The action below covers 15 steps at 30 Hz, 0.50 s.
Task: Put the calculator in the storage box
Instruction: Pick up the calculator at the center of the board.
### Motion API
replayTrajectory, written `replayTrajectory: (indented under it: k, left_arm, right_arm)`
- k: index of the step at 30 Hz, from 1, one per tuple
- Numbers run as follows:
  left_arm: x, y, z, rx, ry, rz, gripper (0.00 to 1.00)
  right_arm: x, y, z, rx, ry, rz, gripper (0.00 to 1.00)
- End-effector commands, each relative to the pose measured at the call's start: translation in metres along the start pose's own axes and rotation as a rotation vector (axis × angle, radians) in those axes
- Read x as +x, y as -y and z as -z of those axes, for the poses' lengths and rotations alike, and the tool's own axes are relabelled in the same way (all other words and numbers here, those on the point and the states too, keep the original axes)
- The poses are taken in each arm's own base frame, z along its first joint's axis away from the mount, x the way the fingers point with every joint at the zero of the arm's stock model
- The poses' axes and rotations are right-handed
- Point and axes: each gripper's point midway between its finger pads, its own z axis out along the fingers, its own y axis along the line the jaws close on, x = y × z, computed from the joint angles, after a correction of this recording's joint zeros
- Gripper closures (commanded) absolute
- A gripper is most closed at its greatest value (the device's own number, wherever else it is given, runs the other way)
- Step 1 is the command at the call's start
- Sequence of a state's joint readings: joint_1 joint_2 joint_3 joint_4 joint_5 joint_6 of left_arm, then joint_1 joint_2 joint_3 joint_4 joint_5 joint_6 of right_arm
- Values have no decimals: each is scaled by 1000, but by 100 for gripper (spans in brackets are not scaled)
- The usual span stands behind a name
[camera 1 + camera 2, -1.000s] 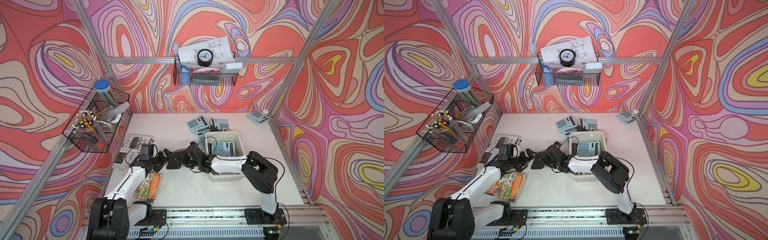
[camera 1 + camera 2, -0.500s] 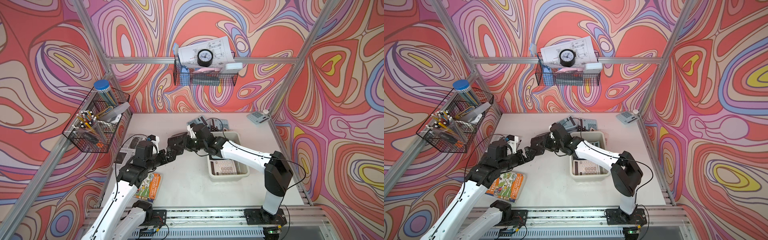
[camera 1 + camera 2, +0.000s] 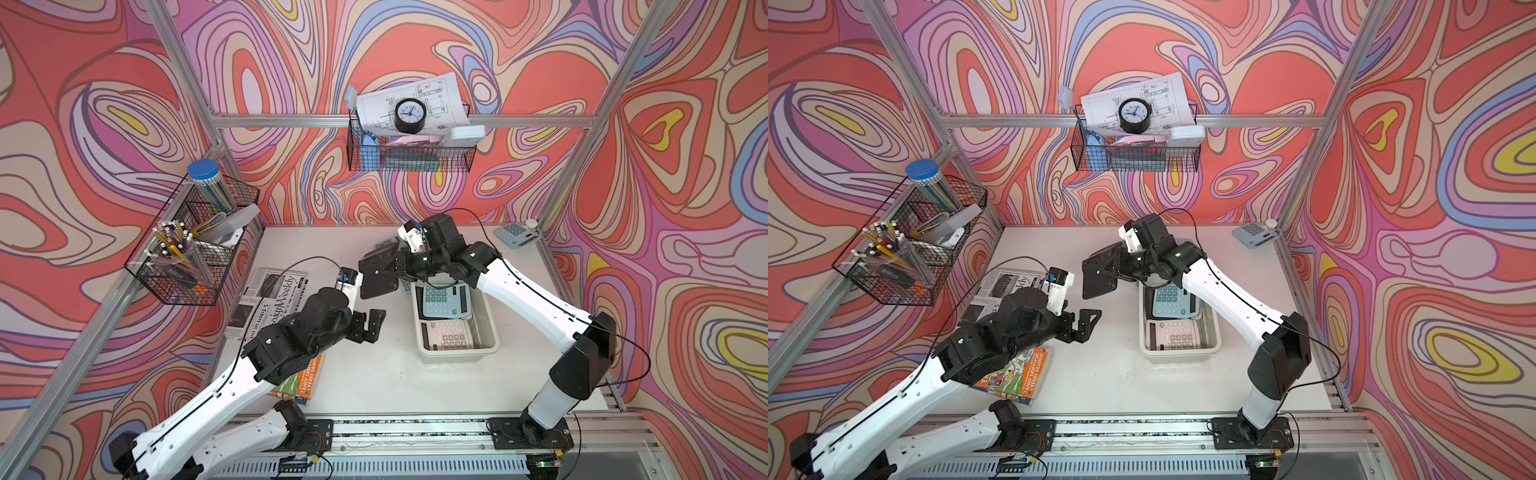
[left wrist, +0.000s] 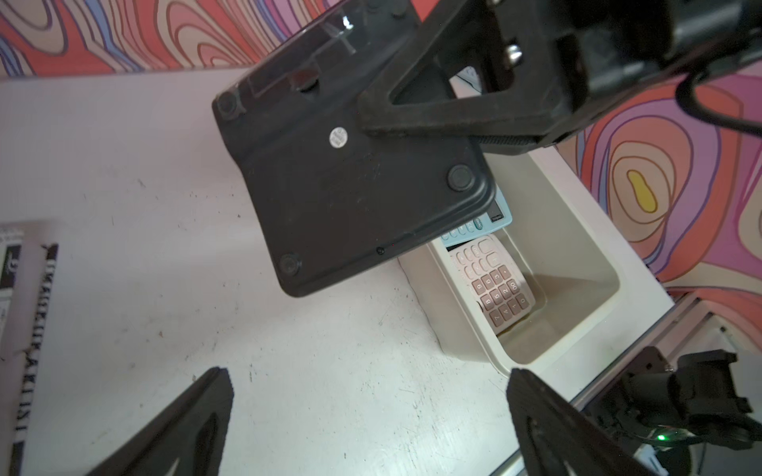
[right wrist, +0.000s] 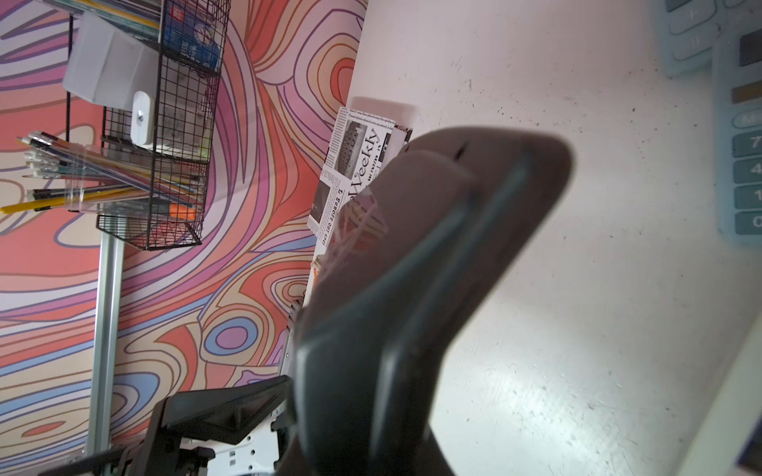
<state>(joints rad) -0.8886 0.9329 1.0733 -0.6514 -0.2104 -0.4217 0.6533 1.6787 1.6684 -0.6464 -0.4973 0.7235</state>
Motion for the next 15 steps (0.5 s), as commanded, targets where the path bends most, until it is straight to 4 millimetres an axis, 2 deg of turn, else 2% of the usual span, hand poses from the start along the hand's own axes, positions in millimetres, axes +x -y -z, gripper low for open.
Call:
replayTrajectory:
  k: [1, 4, 8, 12, 15]
  left_arm:
    - [-15, -4, 1, -184, 34, -253, 1]
    - [-21, 11, -4, -243, 34, -429, 1]
    - [-28, 30, -10, -319, 46, -638, 1]
    - [-30, 47, -22, -400, 62, -822, 1]
    - [-32, 52, -31, -458, 57, -903, 4]
  right_arm:
    - [2, -8, 33, -30, -19, 45, 81]
    - [1, -1, 48, -32, -23, 30, 81]
    - [2, 1, 57, -49, -39, 19, 81]
    - [4, 3, 58, -76, -62, 0, 80]
    - [5, 3, 57, -92, -72, -9, 80]
